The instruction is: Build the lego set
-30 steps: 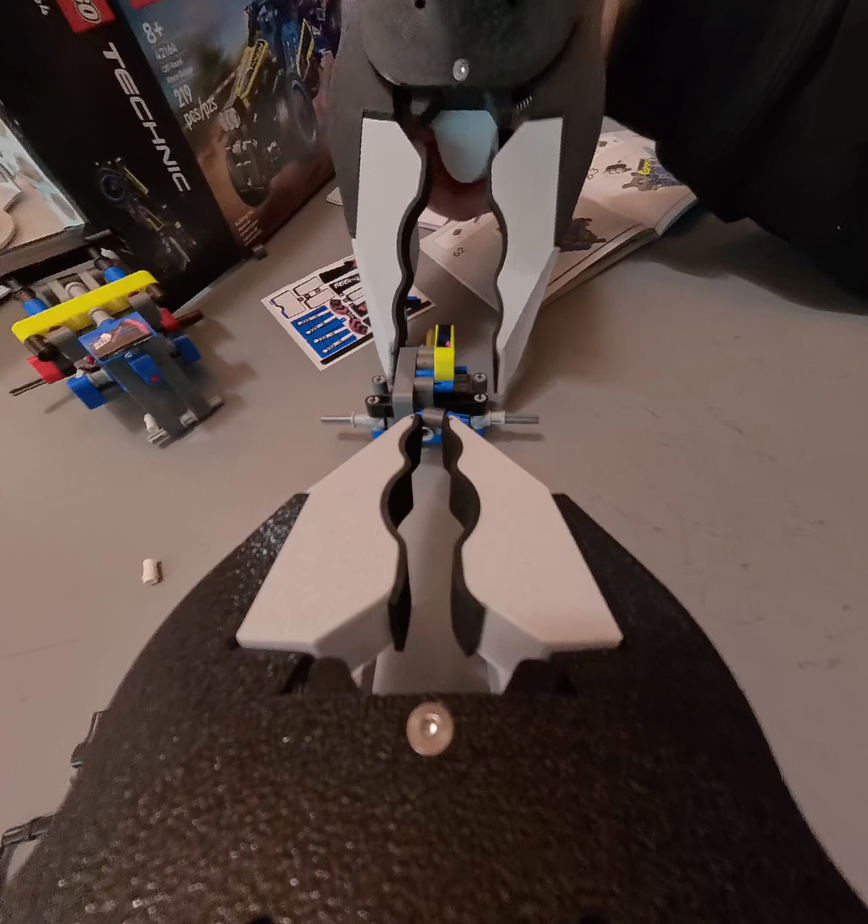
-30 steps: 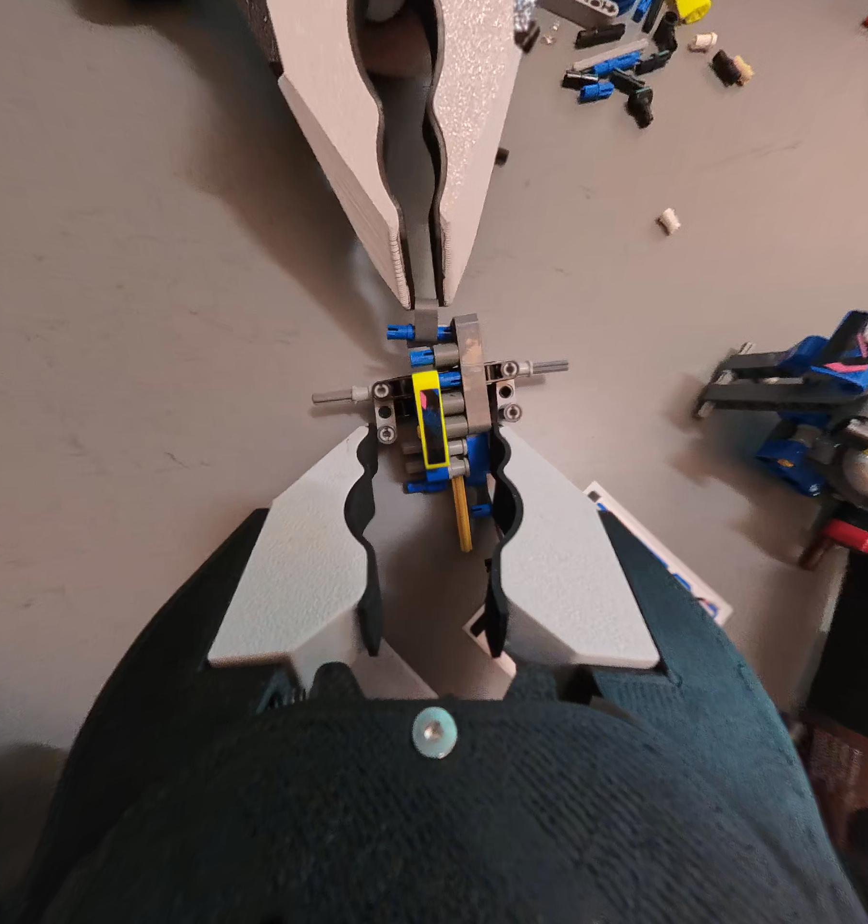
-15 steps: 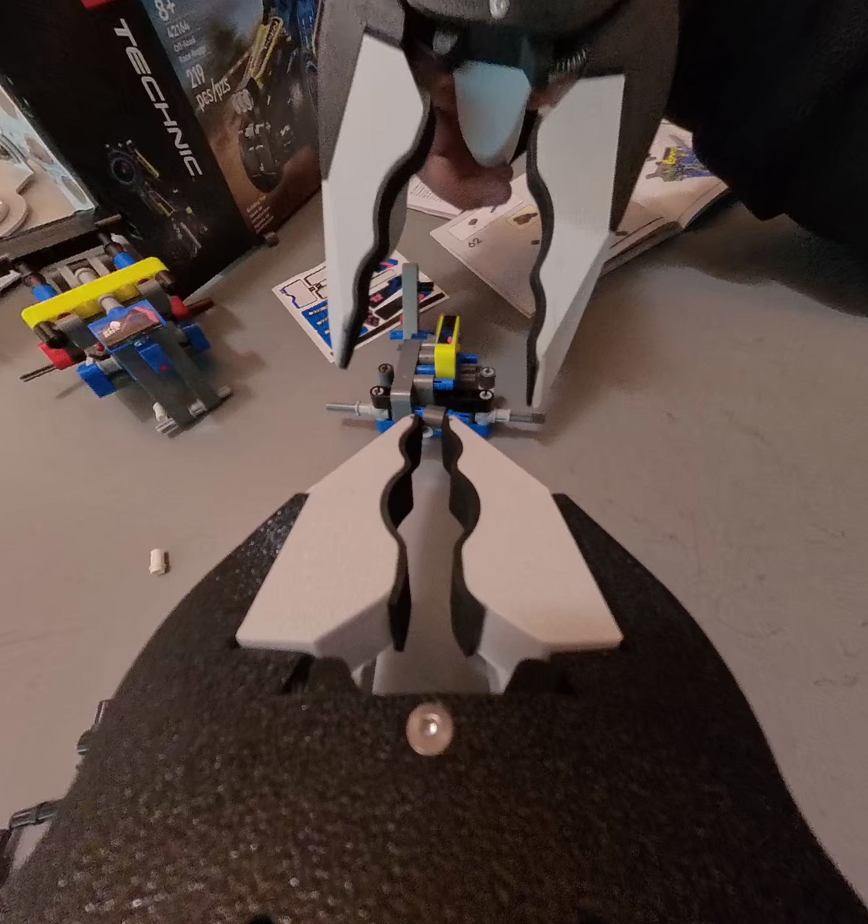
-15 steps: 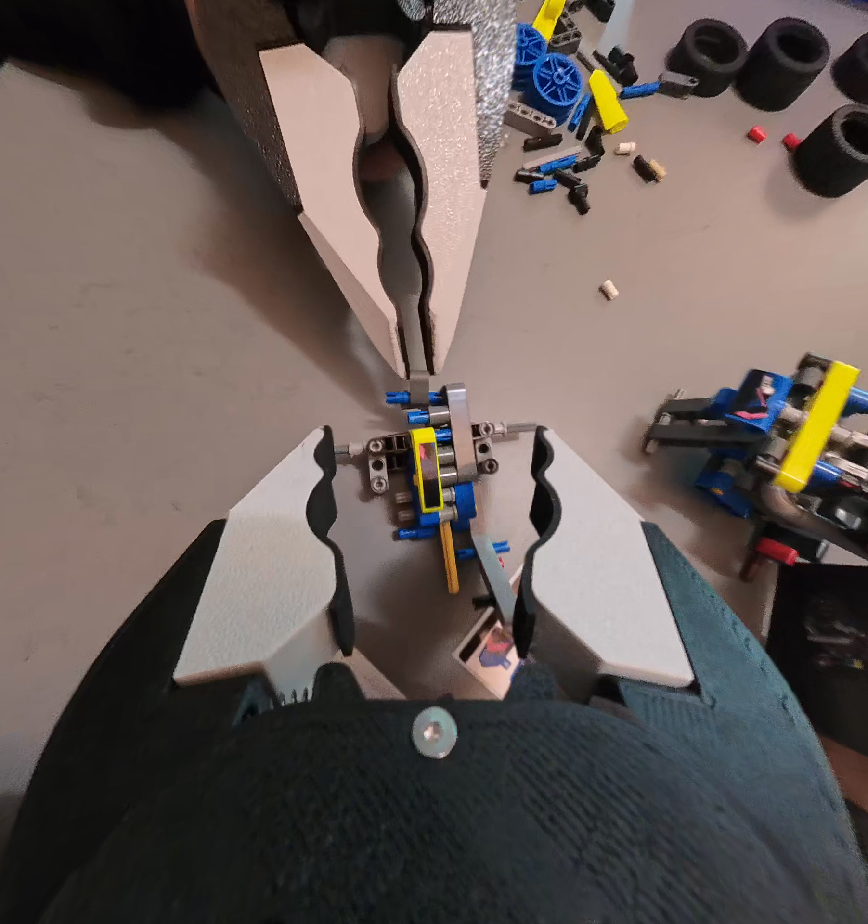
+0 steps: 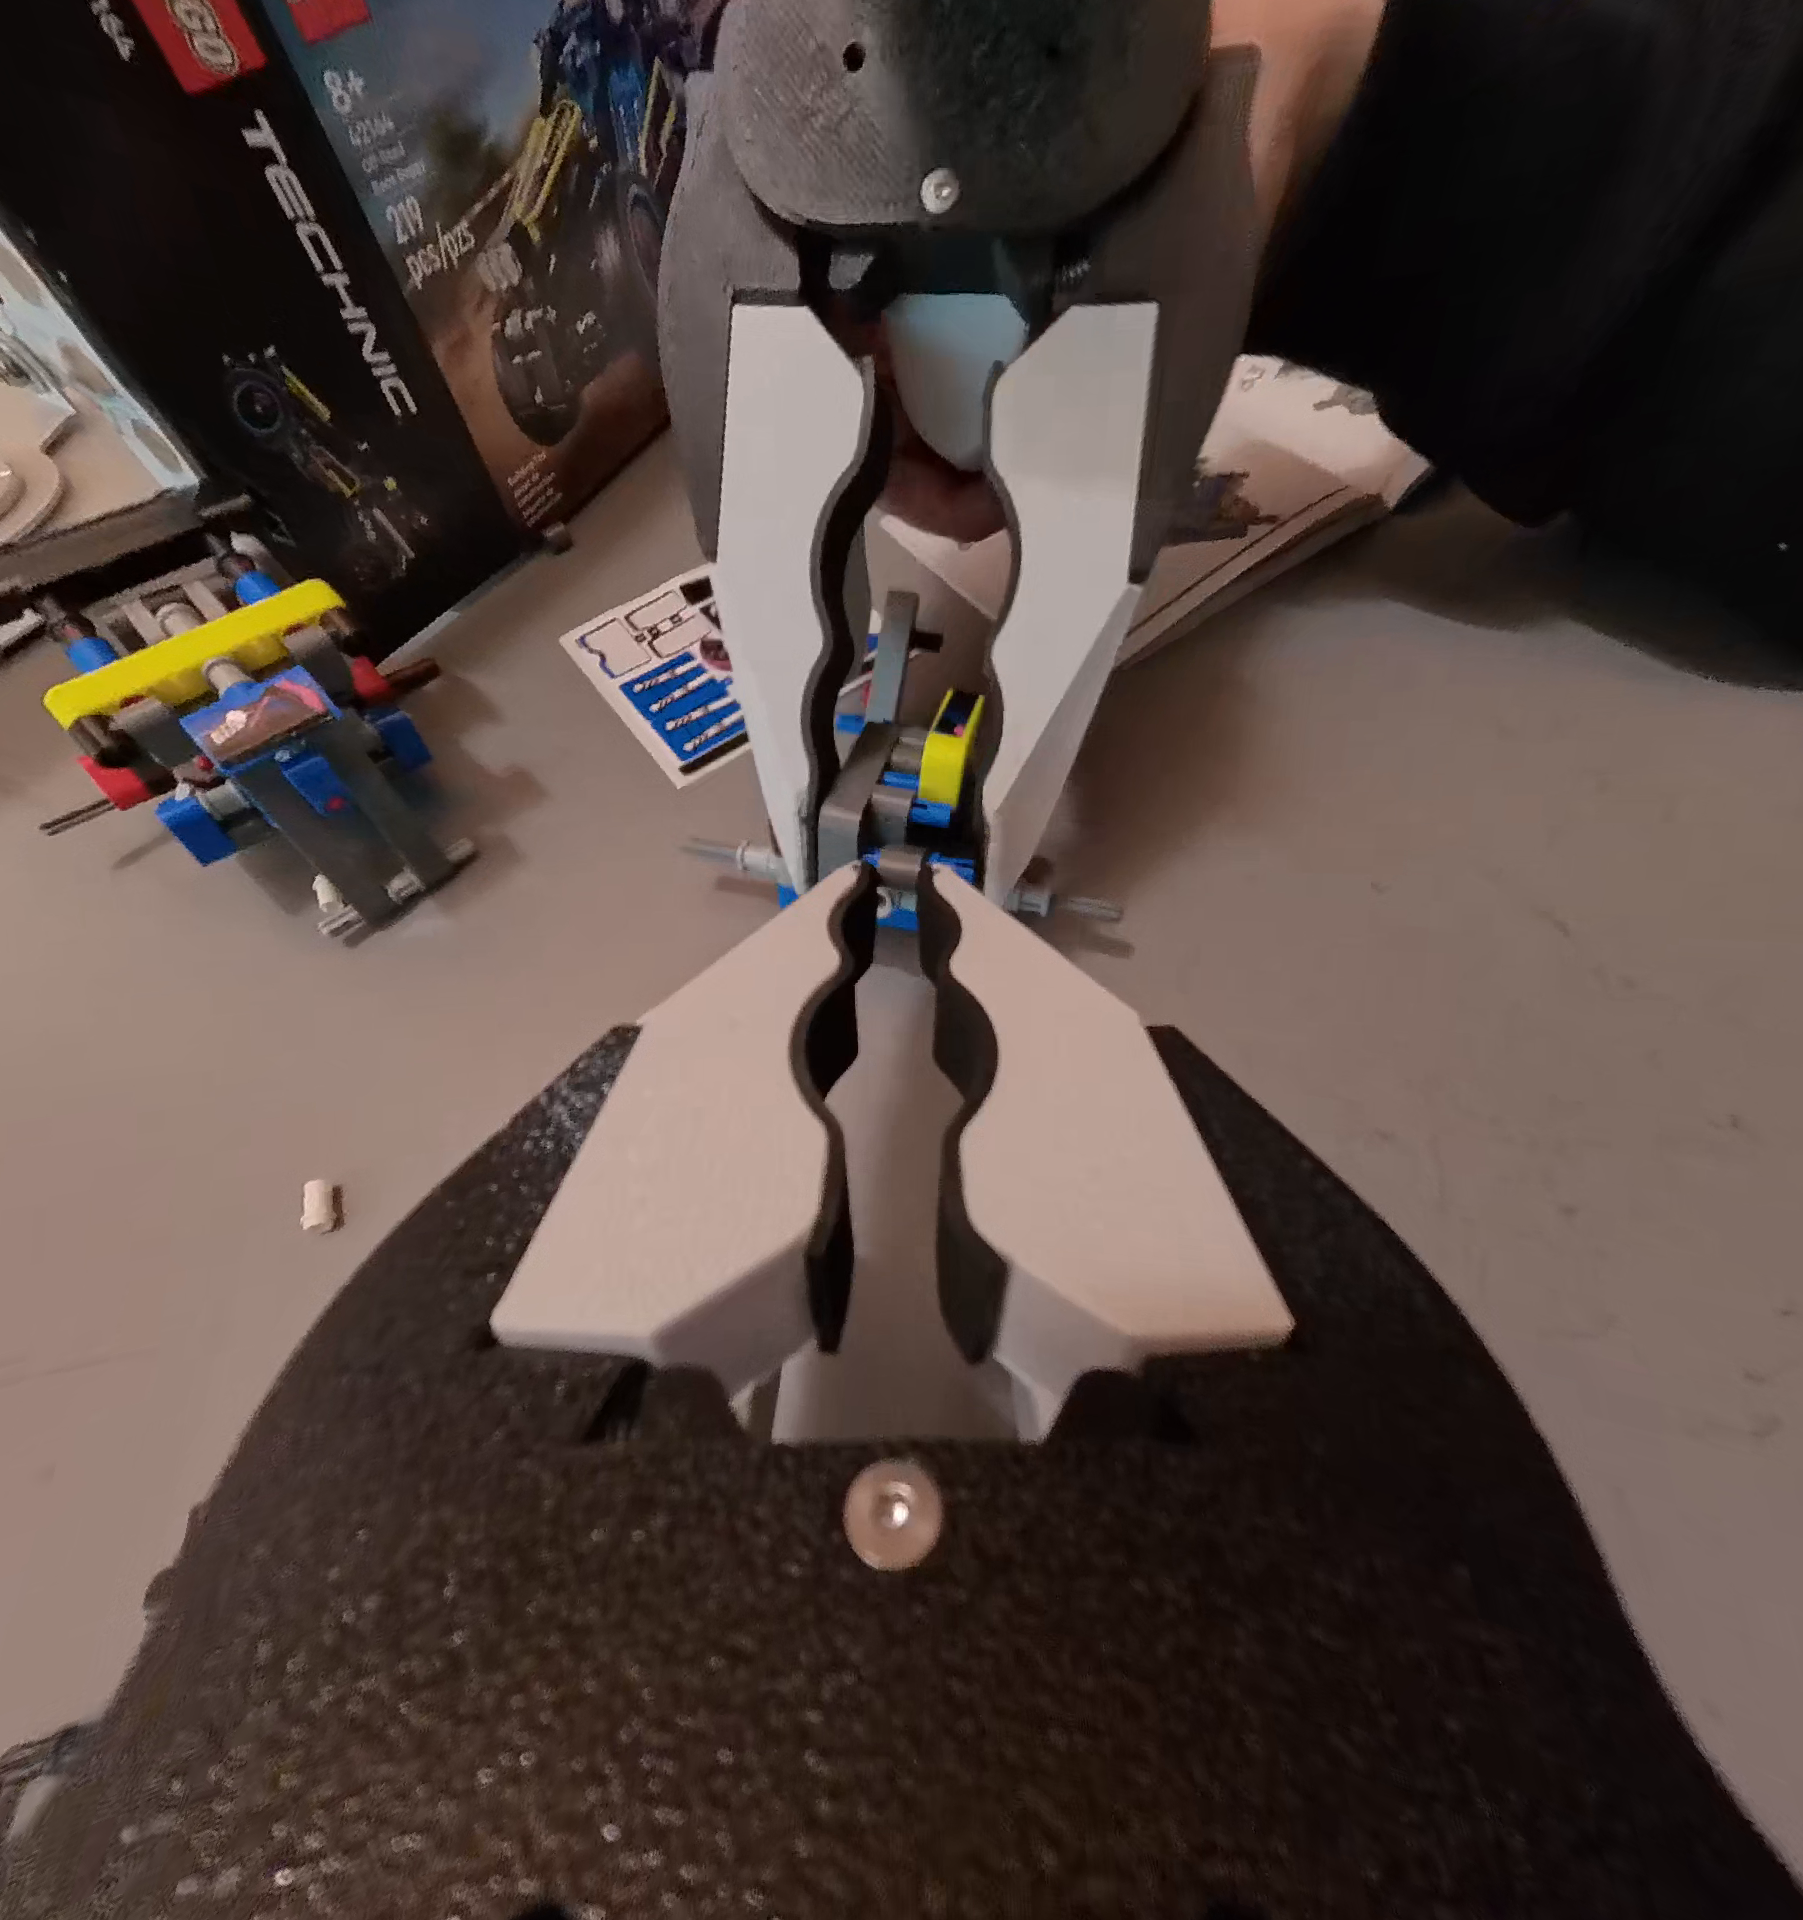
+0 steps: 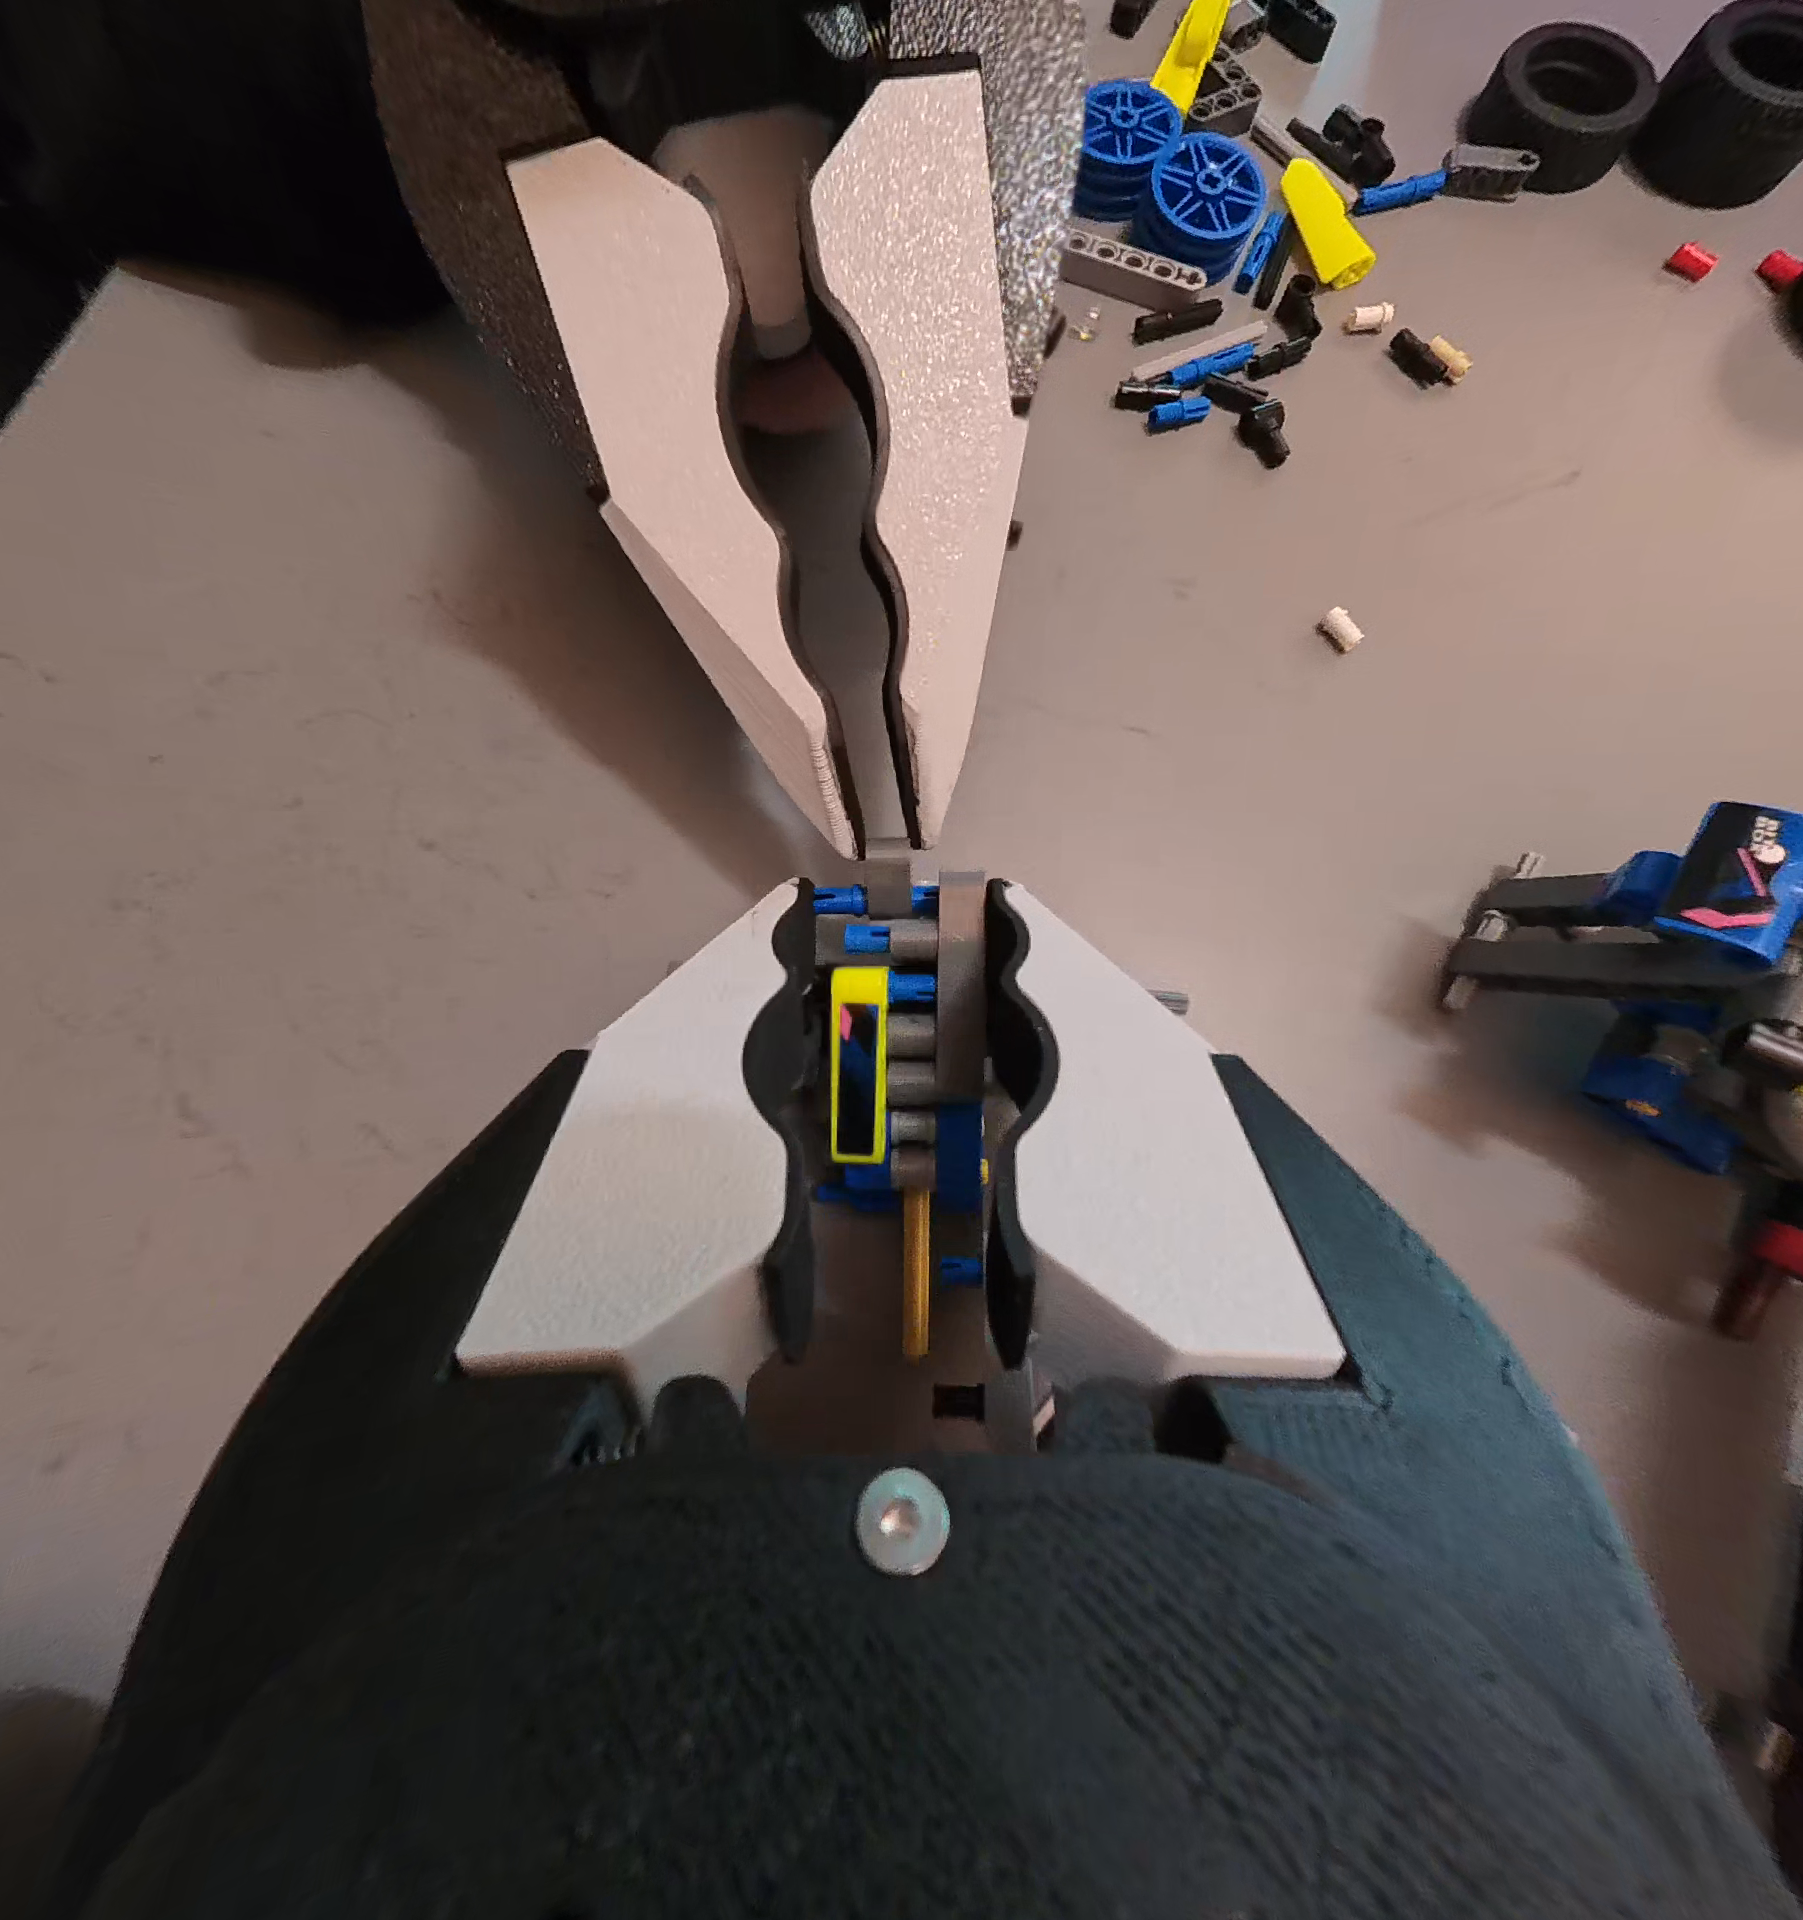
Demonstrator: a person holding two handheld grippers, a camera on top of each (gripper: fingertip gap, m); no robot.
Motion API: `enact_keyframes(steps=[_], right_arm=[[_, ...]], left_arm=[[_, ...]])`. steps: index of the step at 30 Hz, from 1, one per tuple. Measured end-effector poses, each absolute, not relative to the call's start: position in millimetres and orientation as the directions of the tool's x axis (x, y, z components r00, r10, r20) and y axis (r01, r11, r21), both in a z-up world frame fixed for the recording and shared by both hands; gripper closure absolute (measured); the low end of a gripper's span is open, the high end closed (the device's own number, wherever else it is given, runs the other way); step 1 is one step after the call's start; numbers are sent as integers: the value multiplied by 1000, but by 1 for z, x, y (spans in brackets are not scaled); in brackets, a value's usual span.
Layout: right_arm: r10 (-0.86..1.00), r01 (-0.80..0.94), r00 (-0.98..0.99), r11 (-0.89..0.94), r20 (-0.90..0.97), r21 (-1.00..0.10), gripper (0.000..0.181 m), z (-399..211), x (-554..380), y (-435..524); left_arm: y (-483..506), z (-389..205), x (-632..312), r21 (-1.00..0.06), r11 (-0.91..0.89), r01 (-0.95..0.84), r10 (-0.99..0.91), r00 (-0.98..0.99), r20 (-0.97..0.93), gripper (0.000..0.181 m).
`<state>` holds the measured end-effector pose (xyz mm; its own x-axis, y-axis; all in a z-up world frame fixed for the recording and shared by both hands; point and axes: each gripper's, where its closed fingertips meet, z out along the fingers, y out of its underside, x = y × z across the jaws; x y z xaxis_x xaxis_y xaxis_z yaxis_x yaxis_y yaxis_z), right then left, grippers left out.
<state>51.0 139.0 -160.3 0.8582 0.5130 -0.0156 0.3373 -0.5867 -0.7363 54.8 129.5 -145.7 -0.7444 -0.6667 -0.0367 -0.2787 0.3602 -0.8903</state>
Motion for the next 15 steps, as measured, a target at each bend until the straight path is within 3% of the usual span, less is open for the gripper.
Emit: enact_keyframes(steps=[1,15], right_arm=[[515,321,856,-587,-36,-744,150,-158,50,137],[546,298,829,-612,-118,-733,149,-159,43,126]], left_arm=[[128,-144,54,-895,356,-267,-661,-749,-40,177],[119,-146,48,-881,433,-192,-622,-770,-138,177]])
